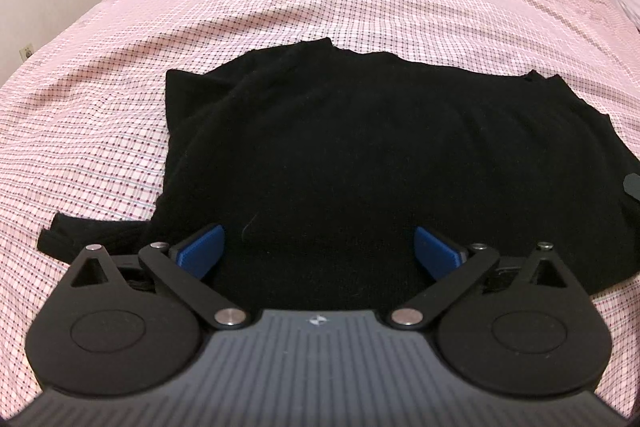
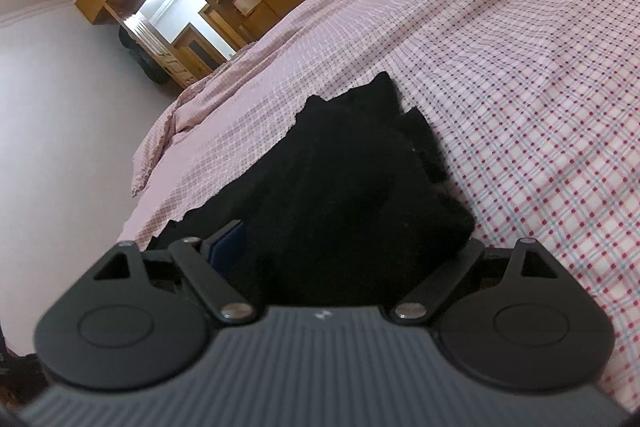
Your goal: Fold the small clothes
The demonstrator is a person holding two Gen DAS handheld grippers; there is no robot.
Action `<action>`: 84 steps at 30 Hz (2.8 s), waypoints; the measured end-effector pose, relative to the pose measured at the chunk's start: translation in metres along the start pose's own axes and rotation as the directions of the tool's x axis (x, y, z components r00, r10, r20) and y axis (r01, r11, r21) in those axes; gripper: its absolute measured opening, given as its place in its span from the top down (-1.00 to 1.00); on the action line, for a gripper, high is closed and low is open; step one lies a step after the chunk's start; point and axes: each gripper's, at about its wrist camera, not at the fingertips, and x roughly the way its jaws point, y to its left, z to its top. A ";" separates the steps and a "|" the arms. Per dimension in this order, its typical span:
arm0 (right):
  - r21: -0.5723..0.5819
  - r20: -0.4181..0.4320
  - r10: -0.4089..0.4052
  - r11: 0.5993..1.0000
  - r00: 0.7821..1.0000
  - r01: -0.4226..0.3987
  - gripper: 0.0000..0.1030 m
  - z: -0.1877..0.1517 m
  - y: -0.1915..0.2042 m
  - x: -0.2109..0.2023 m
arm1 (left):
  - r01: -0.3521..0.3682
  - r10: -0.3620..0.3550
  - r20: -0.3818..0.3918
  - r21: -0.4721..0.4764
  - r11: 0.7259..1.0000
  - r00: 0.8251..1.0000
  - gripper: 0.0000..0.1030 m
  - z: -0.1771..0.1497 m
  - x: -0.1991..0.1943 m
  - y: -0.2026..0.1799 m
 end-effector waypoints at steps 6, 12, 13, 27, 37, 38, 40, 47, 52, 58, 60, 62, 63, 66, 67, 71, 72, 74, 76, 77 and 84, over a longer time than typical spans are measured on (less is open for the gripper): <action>0.029 0.006 0.029 0.999 1.000 -0.029 -0.72 0.003 -0.003 -0.001 | -0.004 0.004 -0.002 0.000 1.000 1.000 -1.00 -0.001 -0.001 -0.002; 0.092 0.023 0.083 0.992 0.996 -0.085 -0.71 0.005 -0.008 -0.003 | 0.000 0.000 -0.017 -0.014 1.000 1.000 -1.00 0.000 -0.001 -0.003; 0.093 0.023 0.082 0.992 0.996 -0.084 -0.71 0.005 -0.008 -0.002 | 0.002 -0.002 -0.020 -0.013 1.000 1.000 -1.00 0.001 -0.001 -0.003; 0.093 0.038 0.026 0.995 0.999 -0.029 -0.03 0.004 -0.014 0.008 | 0.006 -0.007 -0.039 -0.028 1.000 0.999 -1.00 0.000 -0.006 -0.004; 0.131 0.051 0.031 0.991 0.998 -0.037 0.45 0.006 -0.020 0.004 | 0.007 -0.008 -0.042 -0.034 0.999 0.999 -1.00 0.001 -0.009 -0.003; 0.132 0.054 0.036 0.990 0.998 -0.043 0.46 0.007 -0.019 0.004 | 0.009 -0.010 -0.041 -0.038 0.999 0.999 -1.00 0.002 -0.011 -0.002; 0.130 0.058 0.044 0.990 0.997 -0.052 0.47 0.009 -0.016 0.003 | 0.014 -0.016 -0.040 -0.047 0.999 0.999 -1.00 0.002 -0.014 0.000; 0.155 0.019 0.008 0.988 1.000 -0.011 0.23 0.017 -0.015 0.011 | 0.014 -0.017 -0.038 -0.069 0.998 0.999 -1.00 0.003 -0.022 0.007; 0.164 0.035 0.016 0.986 0.999 -0.022 0.27 0.019 -0.017 0.020 | 0.012 -0.015 -0.035 -0.073 0.997 0.999 -1.00 0.003 -0.029 0.013; 0.119 0.058 0.040 0.992 0.998 -0.046 0.51 0.027 -0.004 0.015 | 0.004 -0.006 -0.023 -0.082 0.997 1.000 -1.00 0.004 -0.037 0.024; 0.114 0.065 0.050 0.992 0.997 -0.057 0.52 0.031 0.002 0.014 | 0.008 -0.010 -0.021 -0.086 0.996 1.000 -1.00 0.006 -0.038 0.027; 0.108 0.067 0.064 0.992 0.996 -0.071 0.52 0.035 0.011 0.014 | 0.006 -0.007 -0.014 -0.083 0.997 1.000 -1.00 0.006 -0.041 0.030; 0.101 0.068 0.065 0.992 0.996 -0.072 0.52 0.037 0.016 0.014 | 0.003 -0.004 -0.011 -0.080 0.997 1.000 -1.00 0.007 -0.042 0.031; 0.070 0.073 0.073 0.994 0.995 -0.078 0.53 0.041 0.035 0.013 | -0.003 0.004 0.006 -0.076 0.997 1.000 -1.00 0.010 -0.048 0.038; 0.059 0.075 0.080 0.995 0.994 -0.084 0.53 0.042 0.042 0.013 | -0.004 0.005 0.012 -0.079 0.997 1.000 -1.00 0.011 -0.050 0.041; 0.022 0.083 0.104 0.994 0.991 -0.106 0.54 0.043 0.068 0.016 | -0.018 0.021 0.029 -0.083 0.996 0.999 -1.00 0.015 -0.056 0.058; 0.013 0.083 0.109 0.994 0.991 -0.111 0.54 0.043 0.075 0.018 | -0.026 0.029 0.032 -0.082 0.996 0.999 -1.00 0.016 -0.058 0.063; -0.009 0.079 0.119 0.993 0.990 -0.119 0.54 0.043 0.090 0.022 | -0.046 0.049 0.039 -0.085 0.995 0.998 -1.00 0.018 -0.060 0.074; -0.028 0.078 0.129 0.991 0.989 -0.127 0.54 0.043 0.106 0.027 | -0.058 0.062 0.041 -0.096 0.994 0.997 -1.00 0.020 -0.061 0.087; -0.036 0.078 0.136 0.990 0.988 -0.133 0.54 0.043 0.113 0.029 | -0.064 0.069 0.042 -0.105 0.992 0.997 -1.00 0.020 -0.062 0.095; -0.109 0.054 0.181 0.979 0.982 -0.174 0.55 0.033 0.181 0.051 | -0.105 0.115 0.047 -0.170 0.980 0.992 -1.00 0.022 -0.062 0.142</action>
